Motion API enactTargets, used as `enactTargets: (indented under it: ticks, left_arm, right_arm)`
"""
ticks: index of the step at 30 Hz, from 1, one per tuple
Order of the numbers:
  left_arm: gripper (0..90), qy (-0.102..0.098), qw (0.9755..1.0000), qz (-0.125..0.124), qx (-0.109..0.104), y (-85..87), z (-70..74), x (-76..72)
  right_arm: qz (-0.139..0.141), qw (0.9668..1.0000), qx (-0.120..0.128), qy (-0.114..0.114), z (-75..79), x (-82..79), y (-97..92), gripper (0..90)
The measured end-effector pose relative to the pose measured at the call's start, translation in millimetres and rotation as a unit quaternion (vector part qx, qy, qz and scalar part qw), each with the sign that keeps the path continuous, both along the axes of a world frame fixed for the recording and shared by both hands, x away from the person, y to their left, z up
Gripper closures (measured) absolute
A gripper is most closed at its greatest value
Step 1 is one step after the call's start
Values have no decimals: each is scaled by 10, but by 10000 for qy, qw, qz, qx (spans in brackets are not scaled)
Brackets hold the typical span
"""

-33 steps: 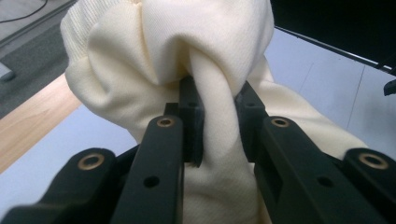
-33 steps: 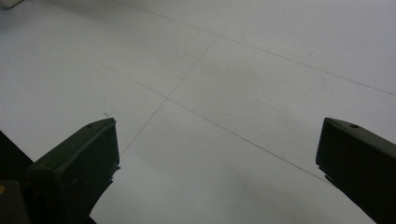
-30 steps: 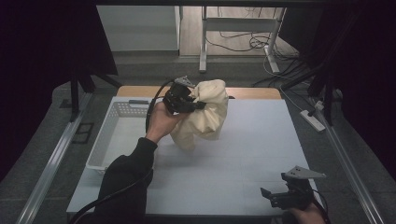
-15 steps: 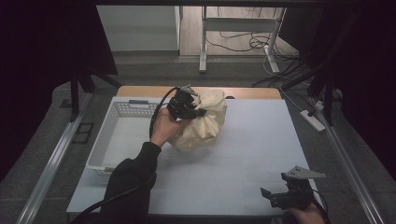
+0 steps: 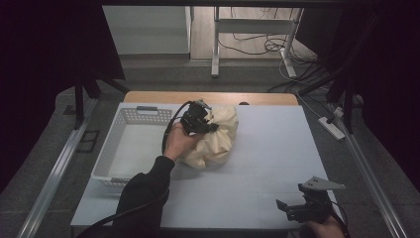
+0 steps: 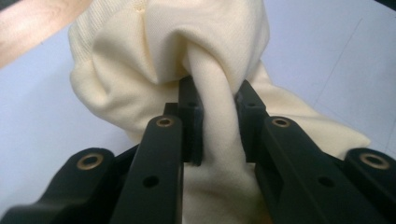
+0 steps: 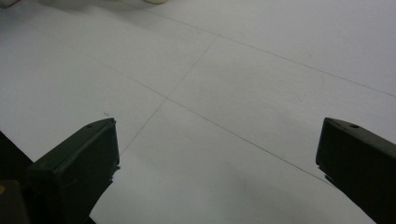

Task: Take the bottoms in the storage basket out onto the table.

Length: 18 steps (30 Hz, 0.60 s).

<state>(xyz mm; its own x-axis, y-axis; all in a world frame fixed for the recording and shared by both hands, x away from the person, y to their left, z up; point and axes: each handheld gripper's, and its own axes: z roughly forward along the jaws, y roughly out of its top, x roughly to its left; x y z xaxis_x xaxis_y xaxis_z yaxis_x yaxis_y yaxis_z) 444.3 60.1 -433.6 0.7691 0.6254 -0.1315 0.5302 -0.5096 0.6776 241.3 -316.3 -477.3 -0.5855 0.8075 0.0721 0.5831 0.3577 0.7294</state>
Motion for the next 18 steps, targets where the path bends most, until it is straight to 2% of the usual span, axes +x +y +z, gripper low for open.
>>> enactTargets:
  ticks: [10,18]
  left_arm:
    - [759,184,9997,112,83,5,-181,18]
    - [753,304,9993,101,184,-44,-291,27]
  right_arm:
    - [-1,10000,-17,7,0,1,2,0]
    - [7,10000,-26,17,-3,3,5,0]
